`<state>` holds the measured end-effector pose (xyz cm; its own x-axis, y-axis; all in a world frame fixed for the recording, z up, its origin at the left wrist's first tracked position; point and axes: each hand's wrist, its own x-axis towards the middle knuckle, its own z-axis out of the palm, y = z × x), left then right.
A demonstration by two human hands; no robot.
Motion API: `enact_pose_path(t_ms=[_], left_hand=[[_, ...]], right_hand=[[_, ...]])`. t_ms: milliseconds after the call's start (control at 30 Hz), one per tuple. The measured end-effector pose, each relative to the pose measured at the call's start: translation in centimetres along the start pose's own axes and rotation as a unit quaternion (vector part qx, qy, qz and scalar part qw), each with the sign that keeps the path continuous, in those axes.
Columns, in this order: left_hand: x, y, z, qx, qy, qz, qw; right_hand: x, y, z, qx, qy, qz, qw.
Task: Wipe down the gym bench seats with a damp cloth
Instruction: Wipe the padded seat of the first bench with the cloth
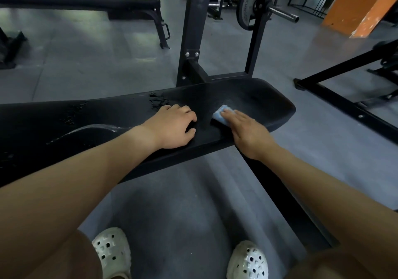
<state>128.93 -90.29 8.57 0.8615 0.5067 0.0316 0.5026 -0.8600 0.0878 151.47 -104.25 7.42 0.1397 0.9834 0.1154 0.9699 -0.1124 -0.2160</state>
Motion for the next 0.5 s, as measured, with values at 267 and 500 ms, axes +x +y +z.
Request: enact_pose_path(t_ms=[267,500], left_hand=[[-0.1,-0.1,0.0,-0.012,0.000,-0.002,1.000],[-0.1,-0.1,-0.2,-0.010,-0.001,0.000,1.000]], right_hand=[[-0.5,-3.1,1.6,0.033,0.039,0.089,0.995],[-1.2,-5.0,2.1,0.018,-0.009,-0.077,0.997]])
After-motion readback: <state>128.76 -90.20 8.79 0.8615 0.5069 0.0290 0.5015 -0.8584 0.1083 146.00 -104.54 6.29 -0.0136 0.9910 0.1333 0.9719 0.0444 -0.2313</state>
